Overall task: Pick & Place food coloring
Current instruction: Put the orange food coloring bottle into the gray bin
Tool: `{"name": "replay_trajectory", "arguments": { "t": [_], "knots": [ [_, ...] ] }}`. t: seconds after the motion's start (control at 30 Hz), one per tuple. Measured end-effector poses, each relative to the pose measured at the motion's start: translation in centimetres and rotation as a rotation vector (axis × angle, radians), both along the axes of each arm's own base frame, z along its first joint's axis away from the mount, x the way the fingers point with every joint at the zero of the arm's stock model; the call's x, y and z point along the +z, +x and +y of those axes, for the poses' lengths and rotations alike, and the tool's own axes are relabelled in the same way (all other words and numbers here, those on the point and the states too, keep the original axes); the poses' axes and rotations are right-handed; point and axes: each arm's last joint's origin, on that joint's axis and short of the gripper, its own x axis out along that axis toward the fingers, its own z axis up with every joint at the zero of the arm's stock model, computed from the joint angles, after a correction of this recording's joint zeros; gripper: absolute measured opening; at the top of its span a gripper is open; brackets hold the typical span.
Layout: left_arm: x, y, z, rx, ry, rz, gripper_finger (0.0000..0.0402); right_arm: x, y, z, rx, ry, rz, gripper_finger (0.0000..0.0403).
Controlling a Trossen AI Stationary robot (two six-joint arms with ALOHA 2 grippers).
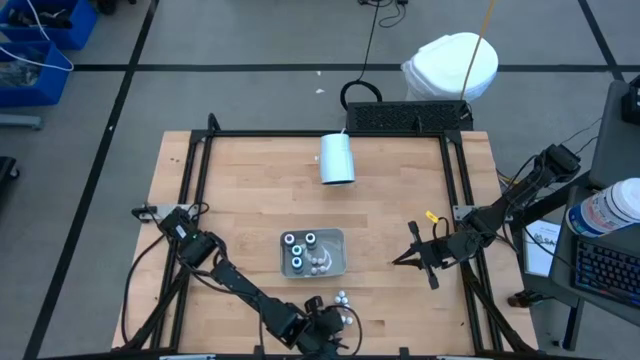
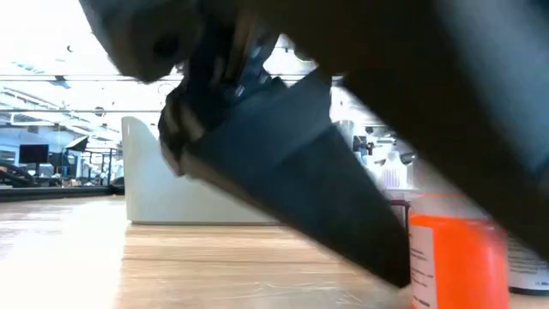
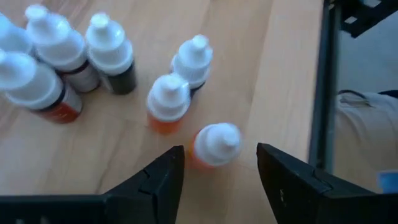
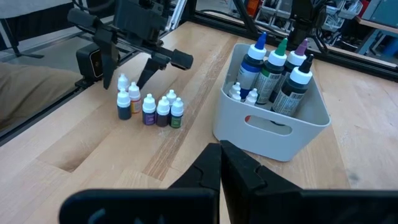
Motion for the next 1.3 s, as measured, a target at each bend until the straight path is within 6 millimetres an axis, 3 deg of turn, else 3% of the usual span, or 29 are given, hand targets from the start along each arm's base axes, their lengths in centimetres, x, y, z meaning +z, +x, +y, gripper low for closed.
{"name": "replay_trajectory", "arguments": {
  "t": [0.2,0.5,0.97,1.3],
  "knots": [
    [1.3,0.6,0.0,-0.014,0.004,-0.018,0.0209,0.0,0.0,0.0,0.0,0.0,0.0,0.0],
    [1.1,0.5,0.4,-0.005,-0.006,0.032,0.0208,0.0,0.0,0.0,0.0,0.0,0.0,0.0],
    [1.2,0.8,0.8,-0.01,-0.01,0.028,0.0143,0.0,0.0,0.0,0.0,0.0,0.0,0.0],
    [1.2,0.9,0.7,-0.014,-0.011,0.024,0.0132,0.0,0.0,0.0,0.0,0.0,0.0,0.0]
  ]
}}
